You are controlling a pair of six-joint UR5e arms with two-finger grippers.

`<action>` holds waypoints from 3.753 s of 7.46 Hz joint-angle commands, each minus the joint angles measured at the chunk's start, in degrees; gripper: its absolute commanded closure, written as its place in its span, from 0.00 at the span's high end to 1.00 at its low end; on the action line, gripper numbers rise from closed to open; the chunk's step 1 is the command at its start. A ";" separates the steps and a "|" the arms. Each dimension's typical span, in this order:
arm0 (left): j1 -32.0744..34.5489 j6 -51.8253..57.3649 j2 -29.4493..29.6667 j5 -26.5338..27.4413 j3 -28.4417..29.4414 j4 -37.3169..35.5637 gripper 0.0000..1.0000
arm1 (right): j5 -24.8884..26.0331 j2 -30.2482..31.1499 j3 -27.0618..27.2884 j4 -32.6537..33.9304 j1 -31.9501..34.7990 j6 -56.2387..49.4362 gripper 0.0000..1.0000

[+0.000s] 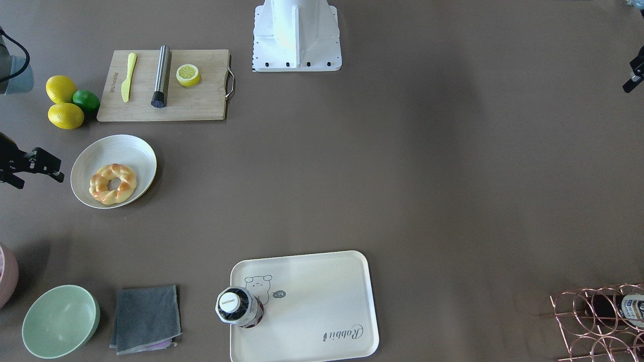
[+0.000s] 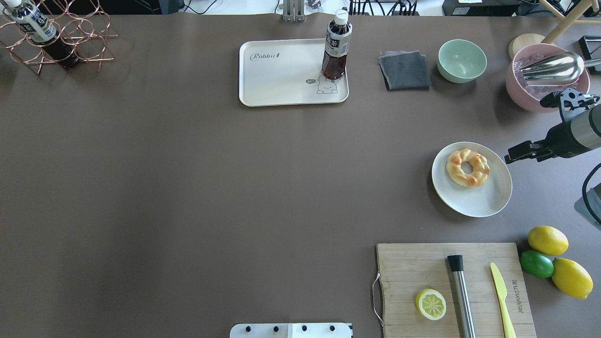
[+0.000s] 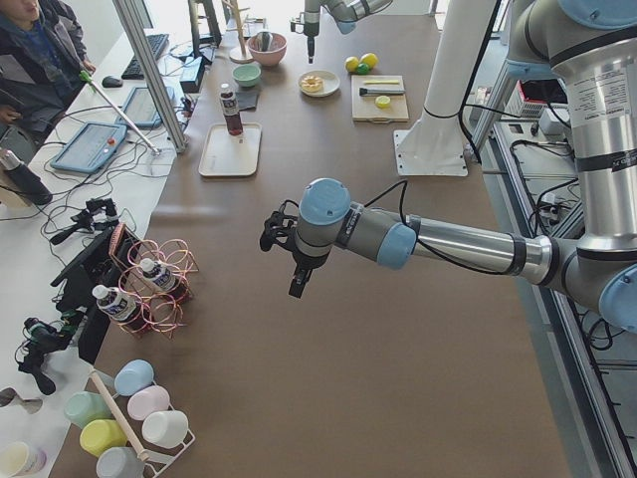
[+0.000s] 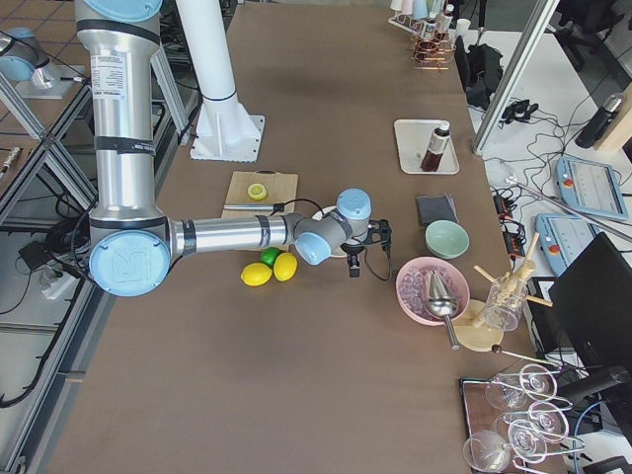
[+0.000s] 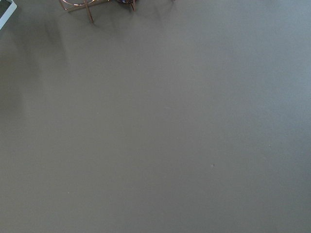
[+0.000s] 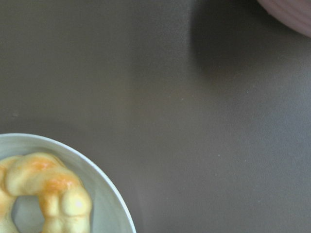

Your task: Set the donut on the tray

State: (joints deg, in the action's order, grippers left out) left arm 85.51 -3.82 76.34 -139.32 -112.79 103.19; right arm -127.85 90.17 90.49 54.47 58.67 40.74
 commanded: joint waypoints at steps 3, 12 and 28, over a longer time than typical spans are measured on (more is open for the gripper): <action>-0.08 -0.05 -0.23 -0.17 0.12 -0.01 0.97 | 2.78 0.18 -0.05 -0.85 -3.47 0.92 0.67; -3.75 -12.12 3.88 -1.82 -0.41 -0.01 0.97 | 2.16 -4.98 3.02 -0.07 -4.18 1.97 0.00; -50.18 -81.24 43.62 19.52 4.78 -0.18 0.82 | 13.24 -29.34 18.49 27.00 -24.65 34.94 0.00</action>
State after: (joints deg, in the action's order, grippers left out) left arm 35.79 -82.33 119.18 -120.03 -107.98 102.96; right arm -114.99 62.47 108.93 79.67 34.60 75.39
